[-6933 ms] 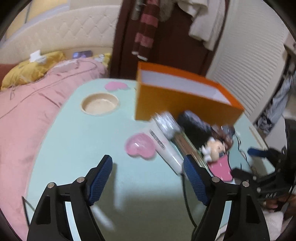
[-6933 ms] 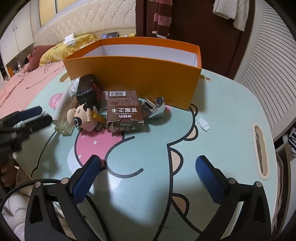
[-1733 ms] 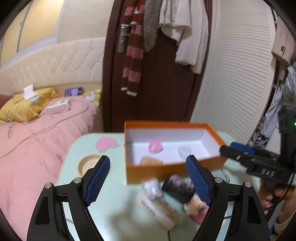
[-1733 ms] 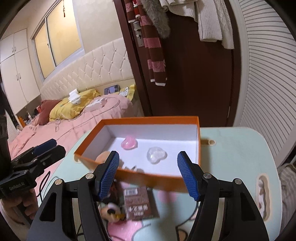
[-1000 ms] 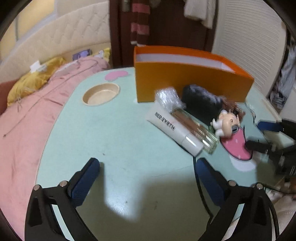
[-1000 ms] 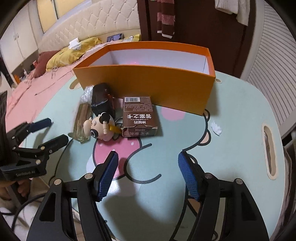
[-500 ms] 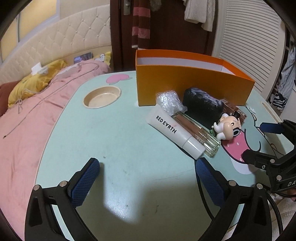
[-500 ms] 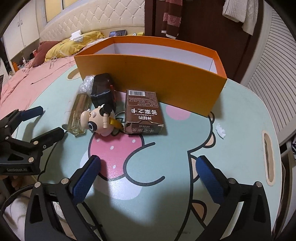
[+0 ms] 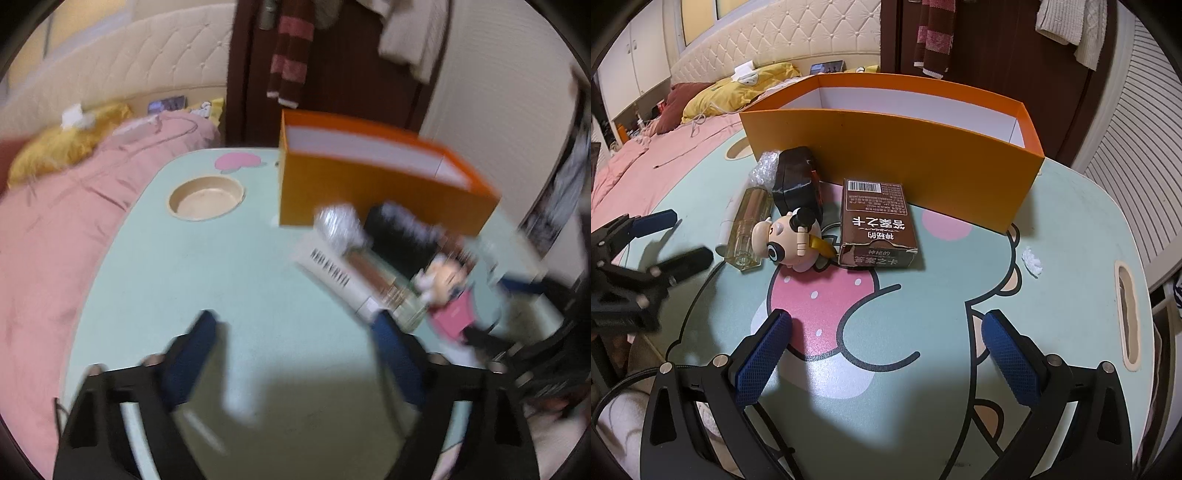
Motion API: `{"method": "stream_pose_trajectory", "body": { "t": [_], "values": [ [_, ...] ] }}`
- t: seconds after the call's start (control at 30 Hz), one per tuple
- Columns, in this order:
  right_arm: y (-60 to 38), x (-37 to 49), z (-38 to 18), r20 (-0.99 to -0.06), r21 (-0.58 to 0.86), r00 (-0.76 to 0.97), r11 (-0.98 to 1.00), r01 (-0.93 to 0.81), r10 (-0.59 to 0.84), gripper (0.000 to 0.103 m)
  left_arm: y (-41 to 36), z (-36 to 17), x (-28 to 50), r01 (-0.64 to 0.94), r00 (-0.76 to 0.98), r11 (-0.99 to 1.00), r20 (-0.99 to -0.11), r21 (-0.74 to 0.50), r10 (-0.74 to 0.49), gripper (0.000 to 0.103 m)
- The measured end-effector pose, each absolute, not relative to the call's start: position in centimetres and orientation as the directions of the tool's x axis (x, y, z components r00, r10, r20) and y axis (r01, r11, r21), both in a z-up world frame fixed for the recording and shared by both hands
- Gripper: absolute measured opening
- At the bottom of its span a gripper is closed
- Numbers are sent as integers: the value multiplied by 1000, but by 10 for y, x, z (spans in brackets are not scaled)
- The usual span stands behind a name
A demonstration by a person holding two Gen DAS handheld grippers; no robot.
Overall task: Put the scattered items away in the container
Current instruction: 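Grasp the white RED EARTH tube with the left gripper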
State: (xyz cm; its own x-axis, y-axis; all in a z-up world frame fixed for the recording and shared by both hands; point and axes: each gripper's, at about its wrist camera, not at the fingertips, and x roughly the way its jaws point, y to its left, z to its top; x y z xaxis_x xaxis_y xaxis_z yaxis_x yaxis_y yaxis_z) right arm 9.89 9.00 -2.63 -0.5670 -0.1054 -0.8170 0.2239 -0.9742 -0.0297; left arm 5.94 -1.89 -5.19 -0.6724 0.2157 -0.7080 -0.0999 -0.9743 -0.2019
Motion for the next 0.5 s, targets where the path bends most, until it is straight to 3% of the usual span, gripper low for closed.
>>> {"method": "stream_pose_trajectory", "body": {
  "t": [0.1, 0.3, 0.5],
  "values": [
    [90, 99, -27, -816, -30, -568, -974, 224, -106, 103, -22, -50, 45, -81, -647, -960, -718, -268, 255, 75],
    [90, 99, -27, -815, -29, -569, -973, 227, -109, 103, -5, -53, 31, -95, -643, -974, -734, -205, 217, 68],
    [90, 99, -27, -815, -29, -569, -974, 227, -108, 103, -19, -49, 37, -68, -643, -982, -744, -177, 179, 68]
  ]
}}
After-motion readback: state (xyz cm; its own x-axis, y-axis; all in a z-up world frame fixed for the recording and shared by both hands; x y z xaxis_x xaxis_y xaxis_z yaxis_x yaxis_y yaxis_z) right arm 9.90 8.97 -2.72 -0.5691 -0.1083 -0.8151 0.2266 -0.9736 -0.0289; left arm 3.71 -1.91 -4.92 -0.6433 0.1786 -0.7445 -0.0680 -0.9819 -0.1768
